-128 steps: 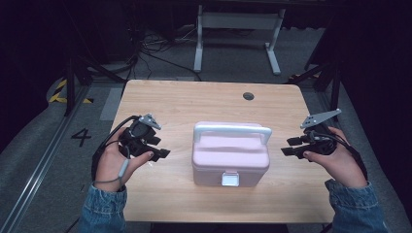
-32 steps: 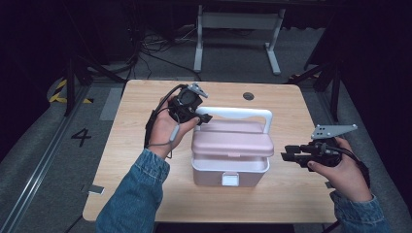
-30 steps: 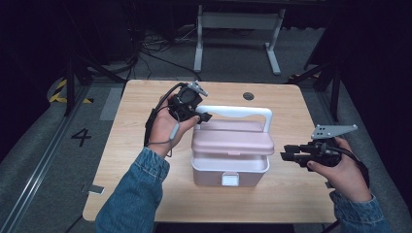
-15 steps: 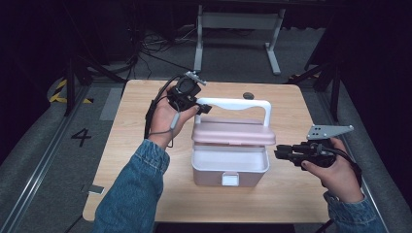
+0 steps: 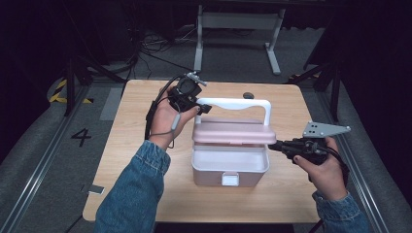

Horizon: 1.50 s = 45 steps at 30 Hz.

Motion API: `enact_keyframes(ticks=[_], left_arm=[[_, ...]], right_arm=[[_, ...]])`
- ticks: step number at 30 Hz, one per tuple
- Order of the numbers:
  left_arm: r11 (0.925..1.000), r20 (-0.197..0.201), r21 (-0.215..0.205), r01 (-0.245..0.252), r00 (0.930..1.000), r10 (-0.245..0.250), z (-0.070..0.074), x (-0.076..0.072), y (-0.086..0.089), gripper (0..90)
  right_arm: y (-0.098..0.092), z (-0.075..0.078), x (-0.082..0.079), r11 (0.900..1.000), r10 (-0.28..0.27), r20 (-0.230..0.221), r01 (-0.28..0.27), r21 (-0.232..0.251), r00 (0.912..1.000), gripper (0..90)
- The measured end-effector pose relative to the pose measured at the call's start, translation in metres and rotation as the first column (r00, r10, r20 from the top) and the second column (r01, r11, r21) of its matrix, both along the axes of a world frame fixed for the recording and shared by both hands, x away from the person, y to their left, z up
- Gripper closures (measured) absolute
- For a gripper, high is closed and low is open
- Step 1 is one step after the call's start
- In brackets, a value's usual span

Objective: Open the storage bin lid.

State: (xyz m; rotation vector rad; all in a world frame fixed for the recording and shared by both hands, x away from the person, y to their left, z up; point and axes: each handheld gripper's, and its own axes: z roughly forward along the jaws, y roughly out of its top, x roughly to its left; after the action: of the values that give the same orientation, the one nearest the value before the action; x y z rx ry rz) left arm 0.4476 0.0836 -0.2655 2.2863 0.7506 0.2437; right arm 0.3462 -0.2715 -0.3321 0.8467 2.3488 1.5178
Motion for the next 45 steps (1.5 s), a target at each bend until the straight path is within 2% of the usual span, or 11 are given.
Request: enact_keyframes(ticks=[4,7,11,14,19,22,24,27,31,42,45], left_arm=[[0.9998,0.013,0.019,0.005,0.9999,-0.006,0.003,-0.007,0.008,64.1],[1.0000,0.052,-0.001,0.001,0.9987,-0.001,0.011,-0.019,0.026,59.8],[0.9995,0.063,-0.029,-0.015,0.9979,0.016,0.015,-0.027,0.041,59.7],[0.9973,0.026,-0.070,-0.023,0.9993,0.025,0.014,-0.035,0.051,57.1],[0.9947,0.083,-0.087,0.055,0.9954,-0.048,0.012,-0.056,0.063,57.5],[0.9881,0.149,-0.108,0.110,0.9844,-0.093,0.006,-0.064,0.068,56.4],[0.9822,0.139,-0.118,0.146,0.9817,-0.130,0.001,-0.070,0.070,54.8],[0.9801,0.161,-0.119,0.159,0.9771,-0.139,-0.006,-0.076,0.074,52.1],[0.9786,0.169,-0.155,0.136,0.9795,-0.109,-0.018,-0.082,0.079,48.5],[0.9820,0.141,-0.170,0.082,0.9884,-0.058,-0.058,-0.094,0.075,33.4],[0.9824,0.151,-0.175,0.067,0.9877,-0.041,-0.064,-0.093,0.075,31.5]], right_arm=[[0.003,-0.001,0.003,1.000,0.006,-0.008,-0.006,0.000,0.9999,90.0],[0.005,-0.003,0.006,1.000,0.016,-0.016,-0.016,0.002,0.9997,90.0],[0.006,-0.003,0.006,1.000,0.015,-0.018,-0.015,0.000,0.9997,90.0],[0.006,-0.002,0.005,1.000,0.012,-0.020,-0.012,0.003,0.9997,90.0],[0.007,-0.002,0.004,1.000,0.013,-0.023,-0.012,0.008,0.9997,90.0],[0.007,-0.002,0.004,1.000,0.014,-0.027,-0.014,0.012,0.9995,90.0],[0.007,-0.001,0.004,1.000,0.016,-0.029,-0.016,0.017,0.9994,90.0],[0.008,0.000,0.005,0.999,0.018,-0.033,-0.017,0.027,0.9993,90.0],[0.009,-0.001,0.006,0.999,0.025,-0.043,-0.024,0.031,0.9987,90.0],[0.010,-0.001,0.008,0.998,0.028,-0.062,-0.024,0.061,0.9977,89.1],[0.010,0.000,0.008,0.997,0.023,-0.061,-0.019,0.070,0.9979,89.2]])
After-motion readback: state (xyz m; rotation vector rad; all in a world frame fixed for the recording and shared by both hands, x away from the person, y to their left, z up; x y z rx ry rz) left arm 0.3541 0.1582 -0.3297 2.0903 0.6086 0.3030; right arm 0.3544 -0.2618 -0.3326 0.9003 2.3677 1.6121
